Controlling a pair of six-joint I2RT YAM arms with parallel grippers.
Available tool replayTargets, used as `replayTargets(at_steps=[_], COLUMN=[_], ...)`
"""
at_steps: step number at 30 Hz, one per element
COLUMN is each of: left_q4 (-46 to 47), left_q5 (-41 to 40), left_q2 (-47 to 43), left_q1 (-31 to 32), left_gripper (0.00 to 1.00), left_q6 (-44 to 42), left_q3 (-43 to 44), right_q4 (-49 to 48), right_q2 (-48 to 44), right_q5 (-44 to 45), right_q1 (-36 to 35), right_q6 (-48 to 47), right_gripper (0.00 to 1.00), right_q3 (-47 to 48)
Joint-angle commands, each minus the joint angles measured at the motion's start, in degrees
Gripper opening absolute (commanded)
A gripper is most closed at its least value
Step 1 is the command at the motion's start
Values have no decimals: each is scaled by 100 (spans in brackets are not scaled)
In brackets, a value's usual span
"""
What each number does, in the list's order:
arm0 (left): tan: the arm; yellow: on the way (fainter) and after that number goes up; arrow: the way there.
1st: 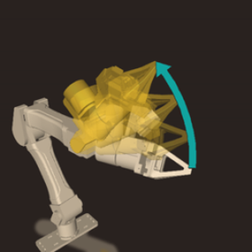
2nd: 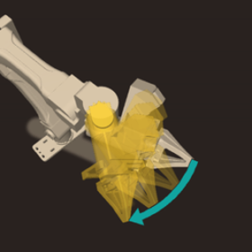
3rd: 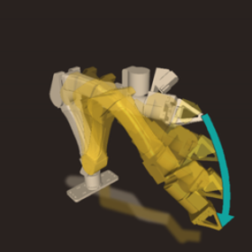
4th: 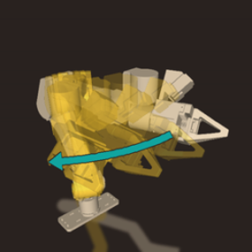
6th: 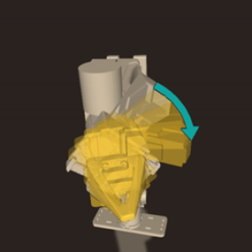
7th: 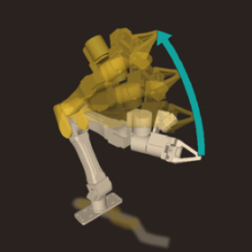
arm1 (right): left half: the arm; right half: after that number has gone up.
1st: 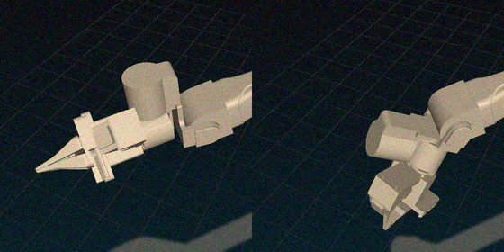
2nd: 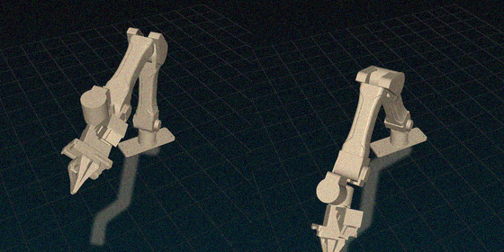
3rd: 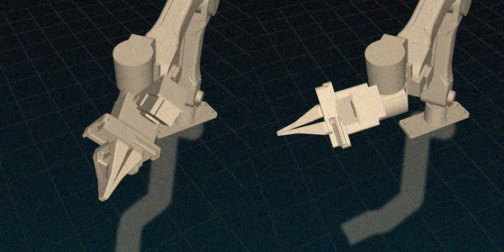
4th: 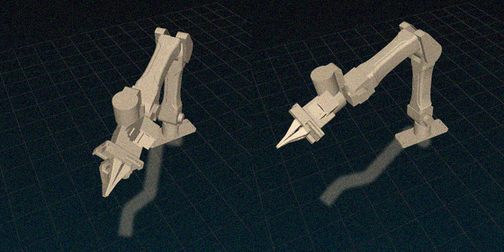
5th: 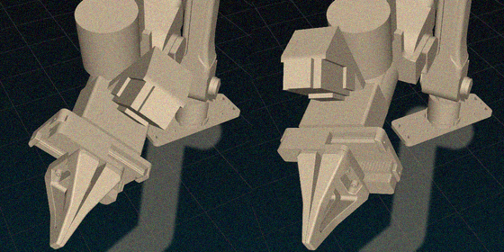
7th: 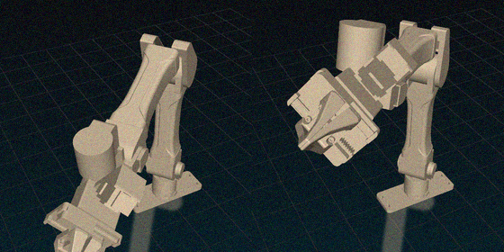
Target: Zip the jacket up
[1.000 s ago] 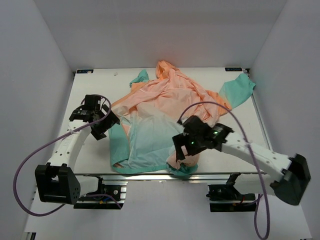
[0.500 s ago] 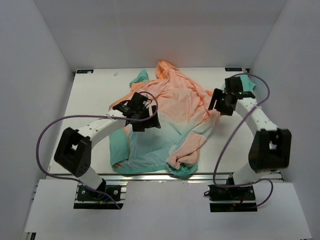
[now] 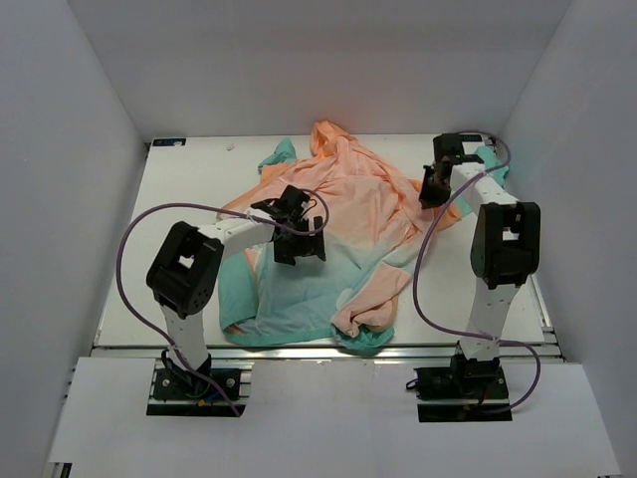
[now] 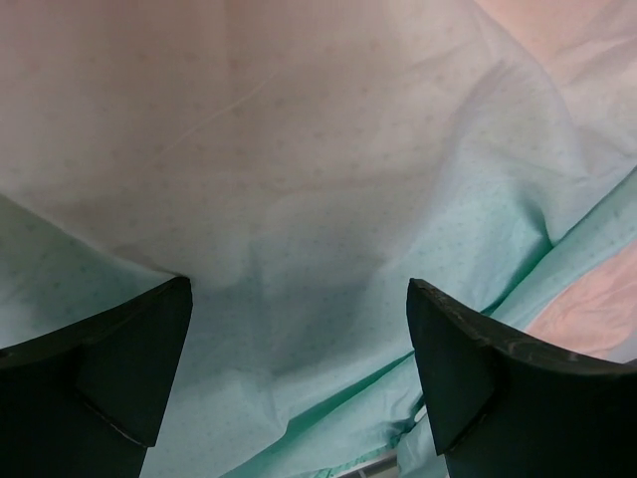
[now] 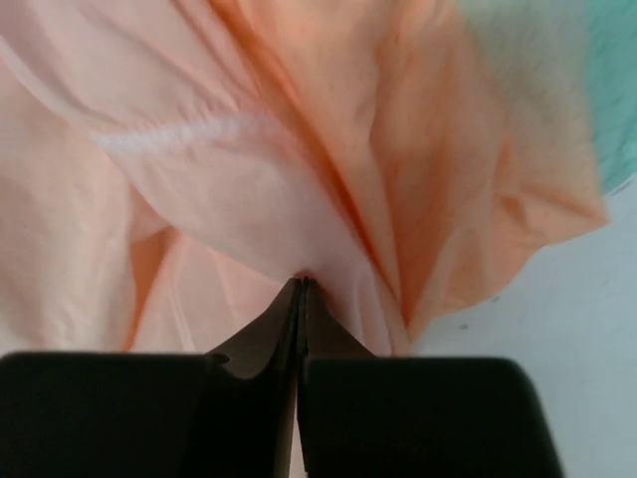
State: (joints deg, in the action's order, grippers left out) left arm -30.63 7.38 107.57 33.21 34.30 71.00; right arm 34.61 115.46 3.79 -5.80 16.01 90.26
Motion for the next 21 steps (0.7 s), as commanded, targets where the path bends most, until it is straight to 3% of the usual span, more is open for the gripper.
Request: replayTargets(at_steps=[1, 6, 9, 10, 11, 13, 15, 16, 18, 21], left_q4=[4, -65, -180, -284, -320, -478, -689, -898, -1067, -1059], left_q5=[18, -201, -289, -263, -228, -385, -1174, -1456, -2081, -1926], left_q2=[185, 300, 309, 282, 221, -130, -428, -691, -903, -1150], left_q1=[1, 1, 10, 10, 19, 149, 404, 788, 1464, 2125], left_gripper=[98, 98, 98, 98, 98, 98, 98, 98, 98, 98], left_q6=[-248, -258, -319, -389, -494, -652, -942, -1074, -1487, -1935], left_q3=[124, 142, 142, 229, 273, 439, 677, 939, 1152, 1337], right_q4=[-95, 81, 685, 931, 846, 461, 55, -6, -235, -595], right_q2=[20, 318, 538, 504, 417, 4, -303, -383, -689, -1103], right_q5=[263, -148, -326, -335, -335, -633, -1332, -1659, -2152, -2181], right_q1=[62, 132, 220, 237, 264, 448, 710, 930, 1046, 1064], right_q6=[-142, -335, -607, -634, -721, -722, -635, -652, -713, -723], right_gripper=[0, 0, 0, 18, 25, 26, 32, 43, 55, 59], right_q3=[1147, 2030, 2663, 2611, 2019, 1200, 375, 178, -382, -1042])
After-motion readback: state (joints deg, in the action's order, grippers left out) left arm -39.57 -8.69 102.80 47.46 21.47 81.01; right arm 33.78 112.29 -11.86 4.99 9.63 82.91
